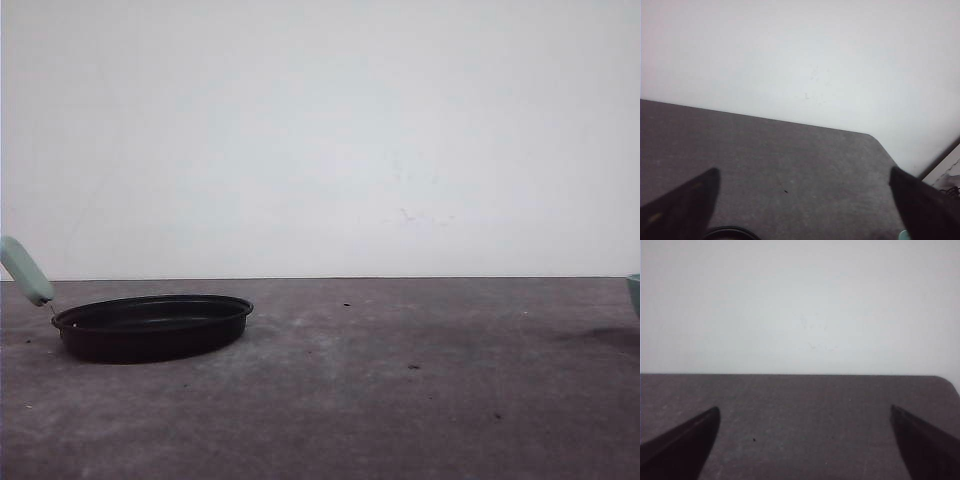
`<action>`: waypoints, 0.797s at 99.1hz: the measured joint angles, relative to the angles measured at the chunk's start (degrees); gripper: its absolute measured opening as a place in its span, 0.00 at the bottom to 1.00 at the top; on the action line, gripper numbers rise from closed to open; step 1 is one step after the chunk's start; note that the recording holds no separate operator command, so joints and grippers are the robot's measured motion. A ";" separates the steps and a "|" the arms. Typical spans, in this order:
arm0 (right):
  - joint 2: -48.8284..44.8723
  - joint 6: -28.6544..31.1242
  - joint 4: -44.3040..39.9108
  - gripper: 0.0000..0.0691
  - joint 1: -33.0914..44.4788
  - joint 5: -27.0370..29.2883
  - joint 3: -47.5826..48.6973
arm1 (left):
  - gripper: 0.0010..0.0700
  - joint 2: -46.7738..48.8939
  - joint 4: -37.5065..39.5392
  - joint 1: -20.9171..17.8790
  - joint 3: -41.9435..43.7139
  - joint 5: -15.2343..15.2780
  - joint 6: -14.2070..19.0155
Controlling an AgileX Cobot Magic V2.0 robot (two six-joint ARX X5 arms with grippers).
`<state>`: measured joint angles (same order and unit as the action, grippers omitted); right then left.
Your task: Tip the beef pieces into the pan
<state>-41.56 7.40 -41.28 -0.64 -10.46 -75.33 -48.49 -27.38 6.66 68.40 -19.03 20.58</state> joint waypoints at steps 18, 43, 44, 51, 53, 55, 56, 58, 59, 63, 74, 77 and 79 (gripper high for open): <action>-2.82 -0.07 -2.32 0.99 0.00 1.29 0.00 | 0.99 -3.50 -3.78 0.00 0.00 5.64 3.08; -7.37 -0.13 -8.04 0.99 0.00 1.42 0.00 | 0.99 -13.62 -2.80 -1.70 -6.93 9.40 7.34; -7.45 -0.13 -8.28 0.99 0.00 1.42 0.00 | 0.99 -14.10 -2.67 -1.84 -7.37 9.11 7.72; -7.78 -0.24 -9.49 0.99 0.00 1.42 0.00 | 0.97 -17.42 -1.18 -2.91 -10.51 6.95 10.01; -7.80 -0.39 -9.79 0.99 0.00 1.42 0.00 | 0.96 -18.38 -0.63 -3.17 -11.43 6.73 10.51; -7.82 -0.57 -10.12 0.99 0.00 1.44 0.00 | 0.95 -19.34 -0.33 -3.37 -12.28 6.69 10.82; -7.80 -0.66 -10.29 0.99 0.00 1.42 0.00 | 0.95 -19.80 -0.24 -3.50 -12.70 6.69 10.97; -7.80 -0.83 -10.60 0.99 0.00 1.44 0.00 | 0.94 -20.76 -0.15 -3.72 -13.38 6.67 11.21; -7.80 -0.98 -10.78 0.99 0.00 1.44 0.00 | 0.94 -21.24 -0.11 -3.82 -13.73 6.67 11.32; -7.80 -1.29 -11.30 0.99 0.00 1.46 0.00 | 0.93 -23.12 -0.02 -4.13 -14.84 6.64 11.78; -7.80 -1.81 -12.50 0.99 0.00 1.44 0.00 | 0.92 -28.68 1.18 -4.98 -15.34 4.87 11.54; -7.80 -2.03 -12.72 0.99 0.00 1.44 0.00 | 0.91 -29.88 2.03 -5.03 -15.34 4.68 11.19; -7.80 -2.10 -12.85 0.99 0.00 1.44 0.00 | 0.91 -30.45 2.43 -5.03 -15.34 4.59 10.95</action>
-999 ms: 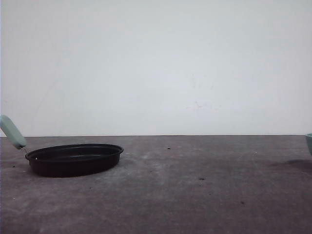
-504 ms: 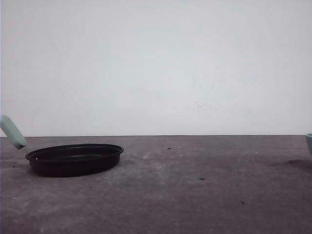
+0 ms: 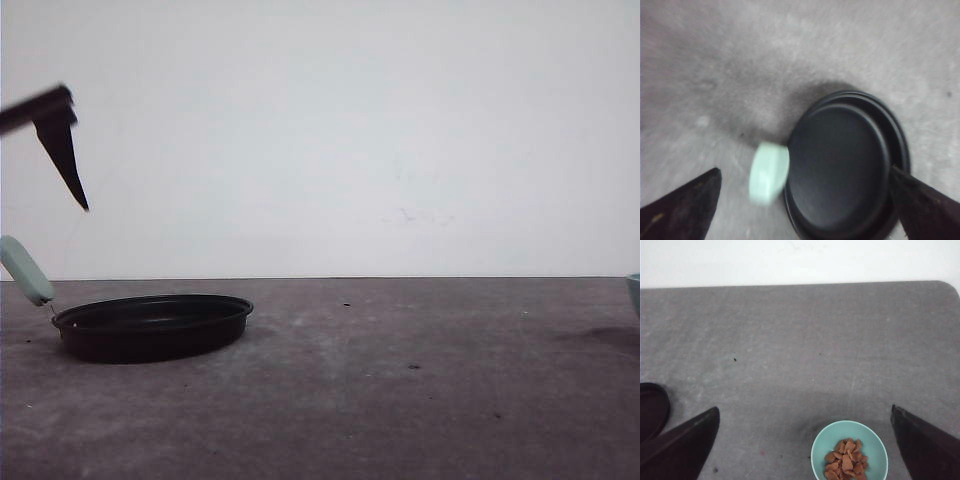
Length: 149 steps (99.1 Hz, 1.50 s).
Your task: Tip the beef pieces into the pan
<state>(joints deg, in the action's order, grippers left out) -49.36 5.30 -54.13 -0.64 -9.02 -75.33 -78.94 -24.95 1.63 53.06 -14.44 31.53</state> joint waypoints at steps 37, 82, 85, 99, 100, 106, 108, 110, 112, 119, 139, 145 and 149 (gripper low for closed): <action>0.02 -0.57 -3.04 0.99 0.00 0.00 0.00 | 0.70 -13.09 6.36 -0.02 0.02 0.11 -1.51; 0.26 -0.57 -4.37 0.99 0.00 0.00 0.00 | 0.08 -14.69 11.45 0.77 0.35 -0.11 -1.92; 0.26 -0.52 -4.37 0.99 0.00 0.00 0.00 | 0.08 -14.69 11.45 0.79 0.35 -0.11 -1.92; 0.26 0.46 -4.42 0.99 0.39 0.90 0.00 | 0.08 -13.84 11.04 0.77 0.35 -0.50 -1.92; 0.24 0.48 -4.42 0.99 0.46 1.25 0.00 | 0.08 -13.64 10.95 0.77 0.35 -0.50 -1.92; 0.04 0.52 -4.33 0.99 1.38 4.39 0.31 | 0.08 -12.09 10.36 0.77 0.33 -0.74 -1.95; -0.13 0.55 -4.26 0.99 1.95 5.81 0.59 | 0.08 -11.37 10.21 0.77 0.28 -0.98 -1.95; -0.31 0.57 -4.24 0.99 2.56 7.30 0.98 | 0.08 -10.62 10.21 0.77 0.22 -1.16 -1.95; -0.50 0.63 -4.24 0.99 3.26 8.61 1.49 | 0.07 -9.79 10.16 0.79 0.22 -1.36 -1.92; -1.86 1.03 -4.11 0.97 5.90 10.54 3.69 | 0.07 -6.75 10.47 1.07 0.22 -2.25 -1.77; -11.28 3.30 3.21 0.78 11.41 9.97 14.73 | 0.07 1.38 10.38 4.42 0.22 -5.66 -1.14; -14.67 4.09 4.31 0.64 12.22 8.68 18.18 | 0.07 3.28 10.27 5.42 0.22 -6.80 -0.96; -16.41 4.63 4.94 0.54 12.46 8.15 19.63 | 0.07 4.57 10.27 6.05 0.22 -7.43 -0.81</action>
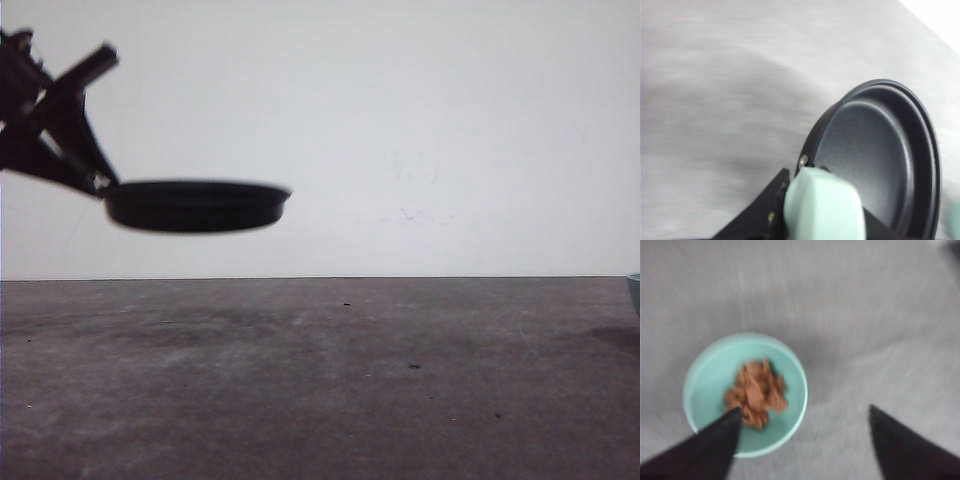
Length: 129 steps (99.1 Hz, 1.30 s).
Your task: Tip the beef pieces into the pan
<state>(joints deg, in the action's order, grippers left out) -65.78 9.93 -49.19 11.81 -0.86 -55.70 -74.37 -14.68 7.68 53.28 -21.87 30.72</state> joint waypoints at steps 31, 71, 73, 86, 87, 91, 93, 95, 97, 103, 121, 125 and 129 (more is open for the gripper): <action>-10.54 1.11 5.16 0.35 0.28 -0.46 1.11 | 0.07 4.55 -0.42 2.38 0.00 -0.48 0.02; -21.31 2.34 8.07 0.35 0.63 -0.98 1.11 | 0.07 4.55 -0.72 3.85 0.00 -0.57 0.04; -21.70 2.36 8.17 0.35 0.63 -1.09 1.11 | 0.07 4.55 -0.72 3.85 0.00 -0.57 0.04; -24.09 2.54 9.68 0.34 0.63 -2.73 1.11 | 0.07 4.55 -1.20 3.82 0.00 -0.52 0.04; -24.24 2.56 9.81 0.34 0.63 -2.82 1.11 | 0.07 4.55 -1.29 3.82 0.00 -0.52 0.04; -24.65 2.58 10.25 0.32 0.63 -3.37 1.11 | 0.07 4.55 -1.75 3.85 0.00 -0.50 0.04; -24.76 2.58 10.49 0.31 0.63 -3.50 1.11 | 0.07 4.55 -1.95 3.85 0.00 -0.48 0.04; -24.85 2.58 10.71 0.29 0.63 -3.65 1.11 | 0.07 4.55 -2.08 3.85 0.00 -0.50 0.04; -24.90 2.58 10.93 0.28 0.61 -3.78 1.11 | 0.07 4.55 -2.19 3.85 0.00 -0.48 0.04; -24.96 2.60 11.50 0.20 0.61 -4.02 1.11 | 0.07 4.55 -2.23 4.00 0.00 -0.46 0.04; -24.46 2.51 13.09 0.05 0.94 -6.82 0.79 | 0.07 4.55 -2.23 5.27 0.00 -0.15 0.13; -24.46 2.51 13.53 0.05 1.01 -7.63 0.79 | 0.07 4.55 -2.25 5.66 0.00 -0.11 0.13; -24.44 2.54 14.01 0.04 1.01 -8.68 0.79 | 0.07 4.55 -2.25 6.05 0.00 -0.09 0.17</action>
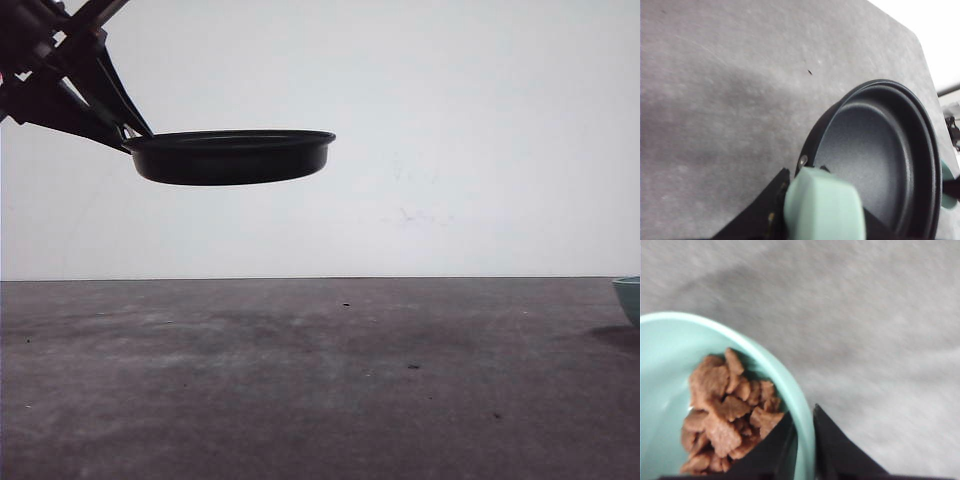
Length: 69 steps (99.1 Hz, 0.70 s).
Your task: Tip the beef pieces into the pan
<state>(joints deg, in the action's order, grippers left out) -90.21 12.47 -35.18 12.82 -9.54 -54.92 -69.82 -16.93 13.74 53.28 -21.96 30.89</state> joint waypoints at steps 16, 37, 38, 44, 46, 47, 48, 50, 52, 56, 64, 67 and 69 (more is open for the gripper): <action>2.16 0.26 2.49 0.03 -2.64 -2.45 0.17 | 0.07 -0.02 -1.57 2.05 0.00 2.23 0.00; 12.79 3.02 7.69 0.03 -11.08 -4.46 0.33 | 0.07 -2.67 -2.29 5.27 0.00 2.56 0.00; 13.27 3.26 8.00 0.03 -11.54 -4.57 0.33 | 0.07 -2.82 -2.29 5.42 0.00 2.58 0.02; 16.11 5.07 9.62 0.03 -14.51 -5.31 0.33 | 0.07 -3.63 -2.45 6.34 0.00 2.58 0.13; 17.18 5.92 10.23 0.03 -15.76 -5.31 0.33 | 0.07 -3.80 -2.51 6.62 0.00 2.58 0.28; 17.57 6.19 10.38 0.03 -16.26 -5.29 0.33 | 0.07 -3.87 -2.54 6.80 0.00 2.58 0.35; 17.99 6.47 10.58 0.03 -16.76 -5.29 0.33 | 0.07 -3.98 -2.56 6.93 0.00 2.58 0.42; 18.75 7.10 10.84 0.03 -17.84 -5.27 0.31 | 0.07 -4.11 -2.56 7.23 0.00 2.58 0.52; 19.50 7.69 11.06 0.03 -18.95 -5.27 0.31 | 0.07 -4.24 -2.56 7.54 0.00 2.58 0.74; 20.76 8.81 11.17 0.03 -21.20 -5.25 0.20 | 0.07 -4.44 -2.56 8.13 0.00 2.58 1.27; 22.18 11.02 11.63 0.03 -25.97 -5.20 -0.61 | 0.07 -4.85 -2.56 9.11 0.00 2.51 2.01; 22.43 11.82 11.98 0.03 -27.69 -5.14 -0.92 | 0.07 -5.03 -2.58 9.46 0.00 2.49 2.27; 22.64 12.31 12.11 0.03 -28.83 -4.94 -1.16 | 0.07 -5.18 -2.60 9.68 0.00 2.43 2.45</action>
<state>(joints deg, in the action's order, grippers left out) -67.57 24.77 -23.07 -16.01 -14.48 -56.07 -75.00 -19.53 23.42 53.28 -19.53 33.34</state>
